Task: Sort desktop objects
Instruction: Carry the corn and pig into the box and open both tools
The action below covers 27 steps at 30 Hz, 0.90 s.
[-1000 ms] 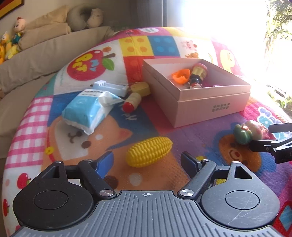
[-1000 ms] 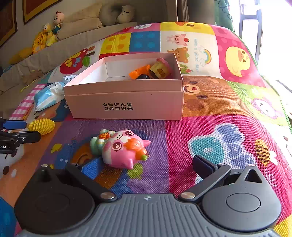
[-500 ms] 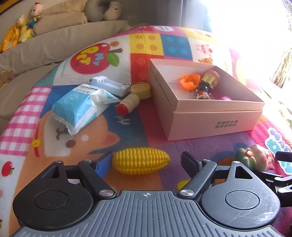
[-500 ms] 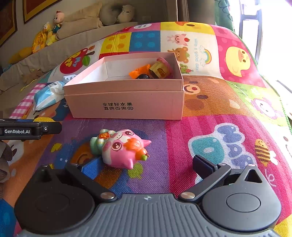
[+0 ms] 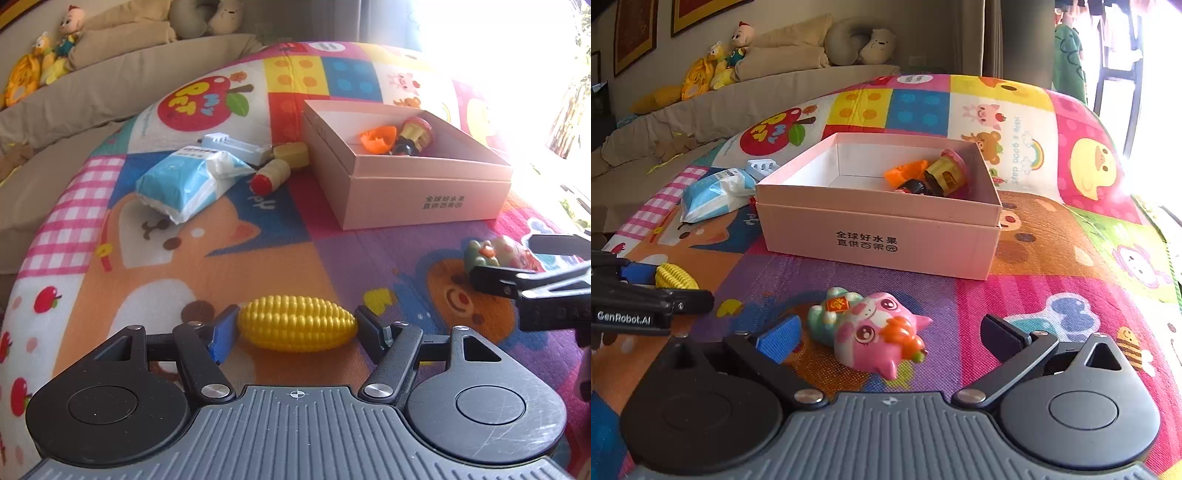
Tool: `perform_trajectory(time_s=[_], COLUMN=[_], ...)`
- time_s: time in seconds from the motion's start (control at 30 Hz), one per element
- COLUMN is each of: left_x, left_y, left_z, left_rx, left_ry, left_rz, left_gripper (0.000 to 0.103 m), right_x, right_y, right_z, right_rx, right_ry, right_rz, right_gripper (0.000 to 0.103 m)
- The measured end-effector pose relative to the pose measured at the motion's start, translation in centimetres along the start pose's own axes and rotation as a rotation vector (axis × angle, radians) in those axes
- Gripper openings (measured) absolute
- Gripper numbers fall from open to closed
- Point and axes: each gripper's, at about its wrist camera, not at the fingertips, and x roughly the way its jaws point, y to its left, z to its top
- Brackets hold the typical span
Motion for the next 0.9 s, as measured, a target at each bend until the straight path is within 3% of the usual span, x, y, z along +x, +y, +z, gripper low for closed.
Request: perform_trajectory(time_s=[0.07, 0.13, 0.23, 0.37, 0.43, 0.53, 0.63, 0.77, 0.9], left_x=[-0.7, -1.2, -1.8, -3.5, -5.1, -6.7, -6.1, -3.2, 0.3], left_y=[0.3, 0.5, 0.7, -0.1, -1.1, -2.9, -4.5, -6.0, -6.2], left_z=[-0.4, -0.7, -0.7, 1.1, 3.4, 7.4, 11.0, 14.0, 15.1], left_rx=[-0.014, -0.027, -0.042, -0.031, 0.015, 0.090, 0.119, 0.139, 0.119], left_ry=[-0.001, -0.004, -0.010, -0.065, -0.147, -0.274, -0.336, -0.347, -0.298], left_rz=[-0.003, 0.000, -0.006, -0.056, -0.087, -0.117, -0.131, -0.101, -0.091], left_gripper=[0.073, 0.073, 0.073, 0.073, 0.073, 0.073, 0.073, 0.073, 0.073], right_x=[0.9, 1.7, 0.9, -2.4, -5.3, -10.1, -12.6, -11.9, -7.7], right_y=[0.3, 0.5, 0.5, 0.7, 0.6, -0.2, -2.0, -4.3, -5.5], right_z=[0.5, 0.7, 0.8, 1.8, 3.2, 6.9, 10.9, 14.9, 16.7], right_rx=[0.015, 0.035, 0.038, 0.004, -0.029, -0.079, -0.037, 0.045, 0.116], right_ry=[0.037, 0.080, 0.079, 0.022, -0.040, -0.188, -0.263, -0.274, -0.189], right_rz=[0.017, 0.004, 0.014, 0.040, 0.063, 0.058, 0.050, 0.045, 0.073], right_gripper=[0.102, 0.083, 0.071, 0.069, 0.069, 0.069, 0.069, 0.069, 0.069])
